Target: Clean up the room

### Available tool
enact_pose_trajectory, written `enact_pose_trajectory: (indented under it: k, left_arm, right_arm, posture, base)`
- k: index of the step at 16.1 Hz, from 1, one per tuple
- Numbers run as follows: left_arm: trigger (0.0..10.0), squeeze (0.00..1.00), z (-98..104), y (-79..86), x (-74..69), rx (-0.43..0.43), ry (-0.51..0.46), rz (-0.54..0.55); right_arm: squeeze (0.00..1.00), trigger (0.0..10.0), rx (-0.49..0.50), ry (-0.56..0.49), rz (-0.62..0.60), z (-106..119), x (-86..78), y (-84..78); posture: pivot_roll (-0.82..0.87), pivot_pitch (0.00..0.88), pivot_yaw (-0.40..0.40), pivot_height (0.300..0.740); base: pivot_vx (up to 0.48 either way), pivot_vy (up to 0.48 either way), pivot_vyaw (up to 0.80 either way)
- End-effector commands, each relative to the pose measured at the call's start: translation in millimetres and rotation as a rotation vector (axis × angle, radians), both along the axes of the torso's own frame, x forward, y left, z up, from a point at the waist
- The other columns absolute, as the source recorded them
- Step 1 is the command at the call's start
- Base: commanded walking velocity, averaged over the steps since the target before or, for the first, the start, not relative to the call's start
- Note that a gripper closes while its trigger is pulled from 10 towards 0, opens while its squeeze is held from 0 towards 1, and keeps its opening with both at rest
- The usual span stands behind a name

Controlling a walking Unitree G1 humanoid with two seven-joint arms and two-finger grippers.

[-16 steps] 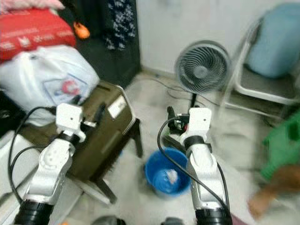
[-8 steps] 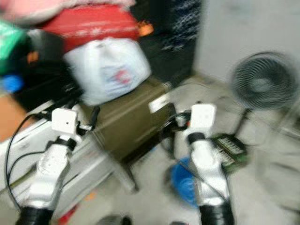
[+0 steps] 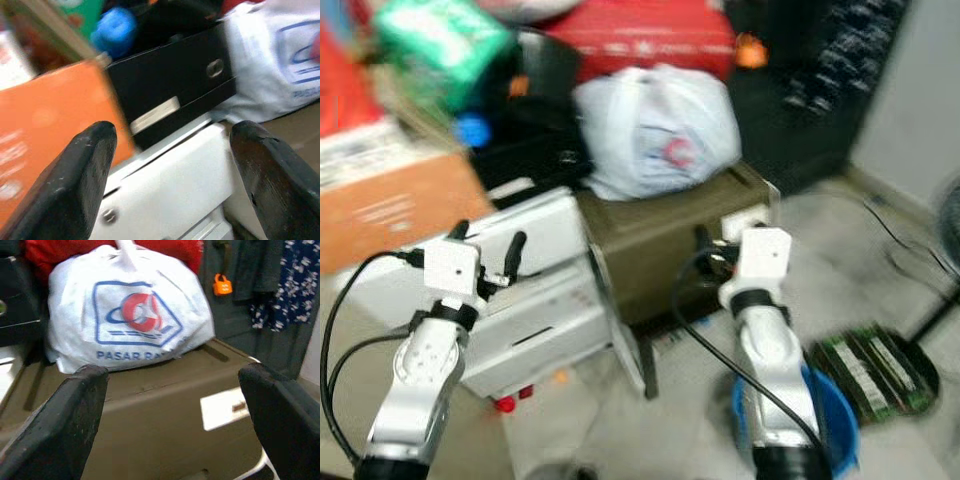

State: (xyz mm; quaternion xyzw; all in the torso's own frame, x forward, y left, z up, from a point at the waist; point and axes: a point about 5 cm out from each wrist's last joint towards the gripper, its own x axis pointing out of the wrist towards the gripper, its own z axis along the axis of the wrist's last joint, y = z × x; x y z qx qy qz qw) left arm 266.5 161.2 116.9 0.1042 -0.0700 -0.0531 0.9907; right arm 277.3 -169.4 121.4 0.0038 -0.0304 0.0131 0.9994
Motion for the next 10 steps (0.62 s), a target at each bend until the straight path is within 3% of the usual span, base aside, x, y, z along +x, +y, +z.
enact_pose_trajectory:
  k: [1,5,10]
  left_arm:
    - [10.0,0.0,-1,5.8,-2.0,0.017,0.011,0.016]
    - [10.0,0.0,-1,5.8,-6.0,0.004,0.031,-0.026]
    - [10.0,0.0,-8,17.4,-21.8,0.06,0.048,0.005]
  right_arm:
    - [0.0,10.0,0.007,-0.008,0.019,2,-0.2,6.9]
    - [0.0,10.0,-0.003,0.0,0.003,0,-5.0,3.3]
    - [0.0,10.0,-0.025,0.062,-0.073,-15,-33.6,-14.0]
  posture:
    - [-0.14,0.0,0.065,0.74]
    - [-0.13,0.0,0.063,0.74]
    - [-0.13,0.0,0.063,0.74]
  base:
    - [0.0,0.0,0.8]
    - [0.0,0.0,0.8]
    - [0.0,0.0,0.8]
